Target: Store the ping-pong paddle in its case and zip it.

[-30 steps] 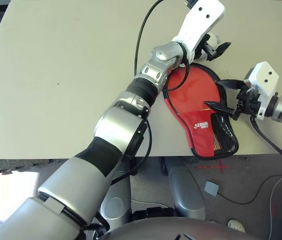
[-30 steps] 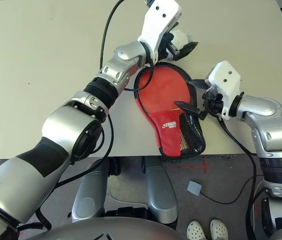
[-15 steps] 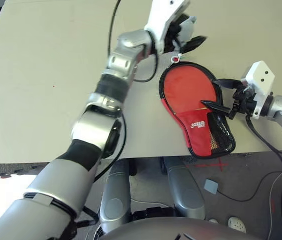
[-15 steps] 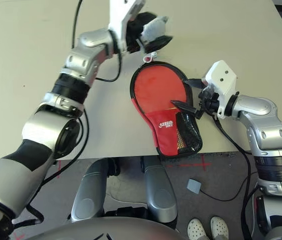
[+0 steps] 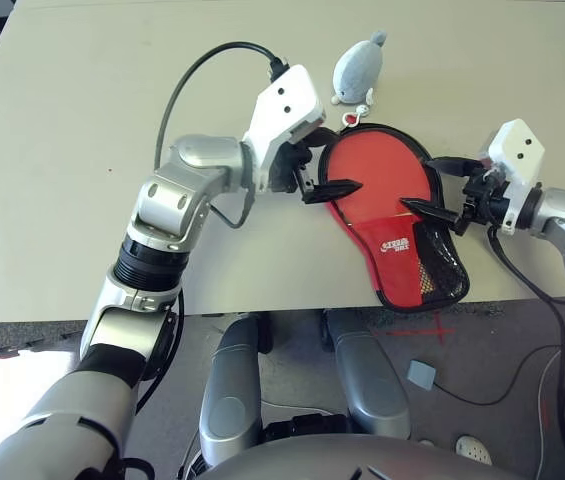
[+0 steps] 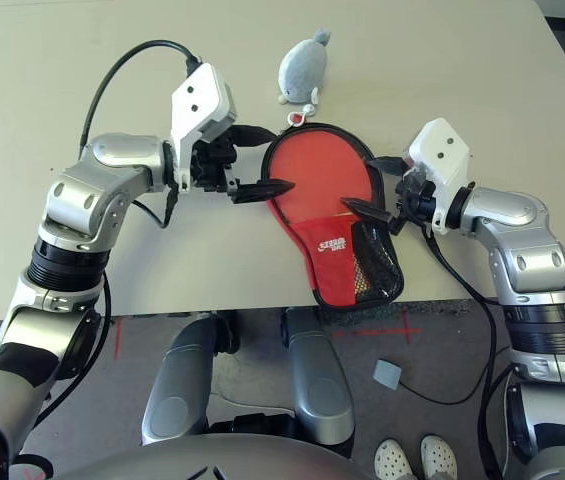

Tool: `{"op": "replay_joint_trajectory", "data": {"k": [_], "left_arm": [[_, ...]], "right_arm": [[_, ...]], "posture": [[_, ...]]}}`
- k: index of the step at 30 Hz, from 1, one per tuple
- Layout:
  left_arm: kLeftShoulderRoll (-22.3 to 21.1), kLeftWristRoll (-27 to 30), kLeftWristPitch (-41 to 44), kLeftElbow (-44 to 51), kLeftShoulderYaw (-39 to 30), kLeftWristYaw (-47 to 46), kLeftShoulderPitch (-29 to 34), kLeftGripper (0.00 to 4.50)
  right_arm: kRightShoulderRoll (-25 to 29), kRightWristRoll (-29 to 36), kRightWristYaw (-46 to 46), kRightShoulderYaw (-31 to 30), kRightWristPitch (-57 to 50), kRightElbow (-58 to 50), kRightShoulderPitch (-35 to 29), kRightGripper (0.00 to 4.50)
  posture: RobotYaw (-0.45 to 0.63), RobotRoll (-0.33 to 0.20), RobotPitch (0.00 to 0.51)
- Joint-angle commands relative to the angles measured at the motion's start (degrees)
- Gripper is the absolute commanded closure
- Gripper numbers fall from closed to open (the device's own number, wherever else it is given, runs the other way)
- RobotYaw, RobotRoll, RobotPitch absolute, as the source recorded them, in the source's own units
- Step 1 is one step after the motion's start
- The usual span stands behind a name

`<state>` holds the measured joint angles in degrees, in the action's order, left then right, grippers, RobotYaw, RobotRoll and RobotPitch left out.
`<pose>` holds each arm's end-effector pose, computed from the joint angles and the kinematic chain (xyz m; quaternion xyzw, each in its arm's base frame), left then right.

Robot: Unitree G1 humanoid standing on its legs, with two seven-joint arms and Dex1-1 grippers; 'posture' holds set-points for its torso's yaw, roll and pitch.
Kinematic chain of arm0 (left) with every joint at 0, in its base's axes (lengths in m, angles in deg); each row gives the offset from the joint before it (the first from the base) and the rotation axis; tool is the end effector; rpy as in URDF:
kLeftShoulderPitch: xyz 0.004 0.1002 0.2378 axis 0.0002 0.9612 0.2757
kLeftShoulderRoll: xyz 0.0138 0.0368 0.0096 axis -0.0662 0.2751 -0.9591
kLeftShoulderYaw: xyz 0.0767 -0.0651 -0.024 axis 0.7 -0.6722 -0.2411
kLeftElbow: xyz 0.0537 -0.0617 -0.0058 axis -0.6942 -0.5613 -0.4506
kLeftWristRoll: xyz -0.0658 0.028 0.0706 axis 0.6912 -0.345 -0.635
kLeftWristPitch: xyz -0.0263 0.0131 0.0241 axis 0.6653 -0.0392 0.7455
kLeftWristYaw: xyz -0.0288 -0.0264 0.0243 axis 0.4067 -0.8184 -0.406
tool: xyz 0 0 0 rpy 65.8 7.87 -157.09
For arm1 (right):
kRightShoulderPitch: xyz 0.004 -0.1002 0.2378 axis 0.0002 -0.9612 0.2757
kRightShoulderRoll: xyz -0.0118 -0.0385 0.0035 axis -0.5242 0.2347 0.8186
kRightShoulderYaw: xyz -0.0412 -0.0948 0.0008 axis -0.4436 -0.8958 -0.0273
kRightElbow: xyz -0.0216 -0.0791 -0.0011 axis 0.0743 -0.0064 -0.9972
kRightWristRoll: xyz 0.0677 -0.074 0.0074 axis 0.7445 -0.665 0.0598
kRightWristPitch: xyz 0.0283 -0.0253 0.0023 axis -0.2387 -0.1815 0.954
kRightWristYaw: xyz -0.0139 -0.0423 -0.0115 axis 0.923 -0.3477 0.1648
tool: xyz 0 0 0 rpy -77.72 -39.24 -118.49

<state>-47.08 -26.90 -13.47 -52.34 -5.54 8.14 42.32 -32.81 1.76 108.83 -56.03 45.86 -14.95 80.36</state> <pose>0.2864 0.1083 0.2133 0.1550 0.0198 -0.5774 0.8014 0.2602 -0.2672 0.1705 -0.1876 0.0836 0.3982 0.8940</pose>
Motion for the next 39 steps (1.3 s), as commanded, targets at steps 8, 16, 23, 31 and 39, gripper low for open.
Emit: {"op": "replay_joint_trajectory", "data": {"k": [8,16,23,31,39], "left_arm": [[1.8,-4.3,-6.7,-5.8,6.7,-5.3,5.9,0.06],[1.9,-6.8,-8.6,-7.9,9.6,-6.9,8.4,0.06],[2.7,-7.2,-8.0,-8.7,10.5,-7.3,8.0,0.06],[3.2,-7.2,-7.0,-8.2,11.3,-7.8,8.0,0.06],[2.9,-6.8,-4.4,-4.9,11.8,-9.0,9.1,0.06]], "right_arm": [[-0.1,0.7,-0.3,-1.3,-7.1,3.4,-0.6,0.0],[-0.5,8.8,-1.4,6.2,-13.7,9.1,11.6,0.0],[-4.3,8.6,-5.5,8.0,-13.3,24.5,26.0,0.0],[-12.2,6.3,-11.0,8.6,-6.6,47.5,41.3,0.0],[-18.0,3.9,-18.8,10.8,2.2,65.7,50.2,0.0]], "posture": [[-0.08,0.0,0.374],[-0.11,0.0,0.364],[-0.11,0.0,0.36],[-0.08,0.0,0.365],[-0.03,0.0,0.37]]}}
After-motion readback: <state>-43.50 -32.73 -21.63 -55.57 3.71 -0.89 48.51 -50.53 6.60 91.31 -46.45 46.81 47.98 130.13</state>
